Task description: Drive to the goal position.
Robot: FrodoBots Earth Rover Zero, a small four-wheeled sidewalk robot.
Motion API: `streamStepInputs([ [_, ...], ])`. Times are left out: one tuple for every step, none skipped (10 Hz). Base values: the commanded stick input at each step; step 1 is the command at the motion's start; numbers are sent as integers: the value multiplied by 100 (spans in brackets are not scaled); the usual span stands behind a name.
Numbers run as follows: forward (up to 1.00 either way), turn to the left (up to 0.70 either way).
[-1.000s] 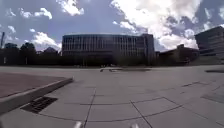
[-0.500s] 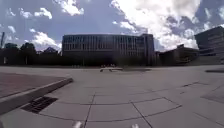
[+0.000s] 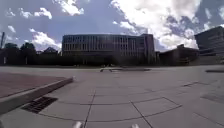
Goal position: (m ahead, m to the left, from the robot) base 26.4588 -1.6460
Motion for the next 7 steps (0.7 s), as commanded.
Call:
streamStepInputs([
  [6, 0],
  [5, 0],
  [6, 0],
  [5, 0],
  [5, 0],
  [5, 0],
  [5, 0],
])
